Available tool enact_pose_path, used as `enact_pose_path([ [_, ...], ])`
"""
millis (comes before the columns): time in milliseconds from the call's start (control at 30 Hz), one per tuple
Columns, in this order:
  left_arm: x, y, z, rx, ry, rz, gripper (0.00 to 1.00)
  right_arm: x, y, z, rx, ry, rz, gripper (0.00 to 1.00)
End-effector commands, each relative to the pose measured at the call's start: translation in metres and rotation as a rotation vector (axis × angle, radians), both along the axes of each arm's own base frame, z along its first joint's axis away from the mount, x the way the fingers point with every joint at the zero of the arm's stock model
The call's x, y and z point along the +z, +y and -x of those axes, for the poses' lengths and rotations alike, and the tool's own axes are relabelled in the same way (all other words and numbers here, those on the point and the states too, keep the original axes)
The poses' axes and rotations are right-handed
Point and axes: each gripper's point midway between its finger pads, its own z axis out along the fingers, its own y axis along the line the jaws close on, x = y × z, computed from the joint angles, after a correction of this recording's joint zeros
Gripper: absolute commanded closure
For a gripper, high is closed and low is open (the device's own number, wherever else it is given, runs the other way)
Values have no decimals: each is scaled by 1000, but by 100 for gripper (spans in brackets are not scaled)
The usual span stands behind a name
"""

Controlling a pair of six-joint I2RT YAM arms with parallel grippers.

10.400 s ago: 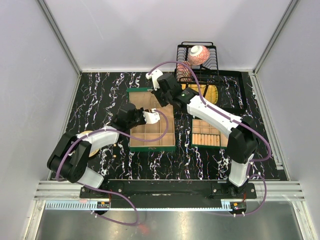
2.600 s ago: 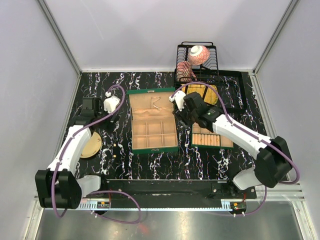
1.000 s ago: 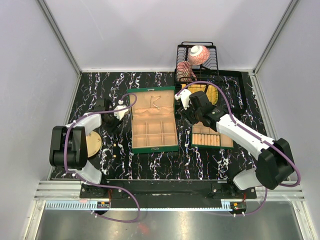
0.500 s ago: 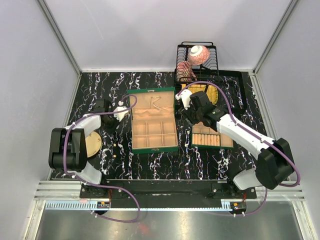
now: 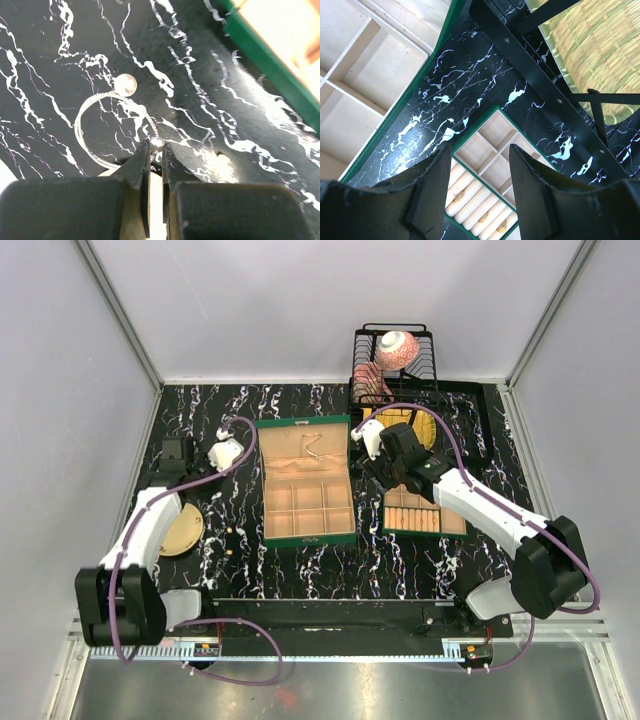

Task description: Organize the mixed jewelry

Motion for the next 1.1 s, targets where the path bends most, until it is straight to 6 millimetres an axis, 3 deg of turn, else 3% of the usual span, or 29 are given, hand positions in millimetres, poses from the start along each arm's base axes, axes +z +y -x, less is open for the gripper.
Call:
enact_pose_path([
  [0, 46, -28, 24, -101, -54, 103, 100, 4, -6, -9, -28, -30, 8, 44],
  [233, 85, -102, 70, -307, -92, 110, 100, 4, -17, -23, -95, -47, 25, 46],
  [400, 96, -139, 73, -393, -86, 115, 100, 5, -39, -38, -195, -54, 29, 46],
  [667, 65, -197, 48, -493, -47, 4, 100, 9, -59, -45, -263, -65, 28, 46],
  [700, 53, -206, 48, -513, -19, -16, 100, 9, -61, -44, -265, -64, 27, 46],
  [900, 25, -228, 30, -535, -2, -88, 100, 10, -66, -44, -273, -63, 21, 46],
  [1067, 17, -238, 22, -548, 0, -106, 100, 12, -67, -44, -273, -66, 14, 46],
])
